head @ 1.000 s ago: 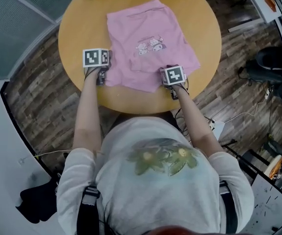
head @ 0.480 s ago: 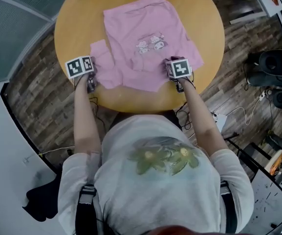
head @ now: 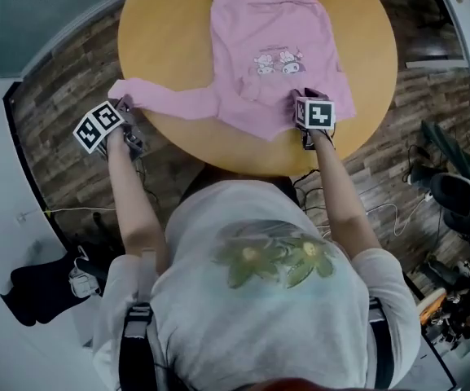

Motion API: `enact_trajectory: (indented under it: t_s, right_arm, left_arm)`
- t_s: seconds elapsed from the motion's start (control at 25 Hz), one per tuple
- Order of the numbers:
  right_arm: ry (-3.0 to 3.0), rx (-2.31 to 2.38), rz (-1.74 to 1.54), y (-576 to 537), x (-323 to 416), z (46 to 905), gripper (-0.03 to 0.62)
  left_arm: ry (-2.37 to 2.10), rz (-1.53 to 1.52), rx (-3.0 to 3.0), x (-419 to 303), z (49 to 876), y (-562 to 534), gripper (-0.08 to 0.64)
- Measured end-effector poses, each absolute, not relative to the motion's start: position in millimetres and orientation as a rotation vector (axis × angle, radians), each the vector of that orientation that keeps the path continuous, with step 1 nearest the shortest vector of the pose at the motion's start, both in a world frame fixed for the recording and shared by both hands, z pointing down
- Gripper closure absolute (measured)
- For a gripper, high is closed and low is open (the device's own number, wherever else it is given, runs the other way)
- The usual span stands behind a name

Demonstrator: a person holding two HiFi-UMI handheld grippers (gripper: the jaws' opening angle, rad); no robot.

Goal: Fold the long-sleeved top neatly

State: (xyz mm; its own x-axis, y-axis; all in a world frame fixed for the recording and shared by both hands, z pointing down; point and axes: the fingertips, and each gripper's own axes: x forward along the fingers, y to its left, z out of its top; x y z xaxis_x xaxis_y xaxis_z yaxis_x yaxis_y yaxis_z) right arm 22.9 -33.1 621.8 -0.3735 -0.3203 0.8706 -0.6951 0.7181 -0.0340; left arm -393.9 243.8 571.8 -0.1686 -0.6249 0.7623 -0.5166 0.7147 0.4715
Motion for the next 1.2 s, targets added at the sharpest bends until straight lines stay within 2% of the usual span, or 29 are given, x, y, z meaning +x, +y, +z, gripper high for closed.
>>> enact_trajectory:
  t_s: [0.32, 0.64, 0.68, 0.76, 0.84, 0.96, 1.2]
  right_arm:
    - [-2.134, 0.606, 0.440, 6.0, -30.6, 597.8, 0.451]
    - [-2.146, 0.609, 0.479, 12.4, 19.8, 577.4, 0.451]
    - [-2.144, 0.623, 0.492, 9.2, 29.8, 575.9, 0.451]
    - [-2.135, 0.653, 0.518, 1.7, 49.7, 574.6, 0.451]
    - [-2.125, 0.673, 0.541, -2.7, 67.5, 574.8, 0.451]
    - [-2.127, 0.690, 0.569, -4.8, 88.0, 573.0, 0.451]
    - [-2.131, 0.670, 0.641, -16.3, 95.5, 573.9, 0.434]
  left_arm:
    - [-1.836, -0.341, 0.995, -332.5, 489.8, 225.2, 0.538]
    - [-1.560, -0.504, 1.521, -146.0, 376.6, 68.6, 0.537]
    - [-1.524, -0.453, 1.592, -114.9, 375.5, 49.8, 0.521]
    - [-1.423, -0.268, 1.697, -53.2, 391.7, 28.0, 0.397]
    - [-1.327, -0.141, 1.714, -12.6, 418.4, 29.4, 0.383]
    - [-1.329, -0.061, 1.621, -13.8, 465.7, 57.6, 0.383]
    - [-1.592, 0.259, 1.493, -116.6, 533.7, 92.2, 0.383]
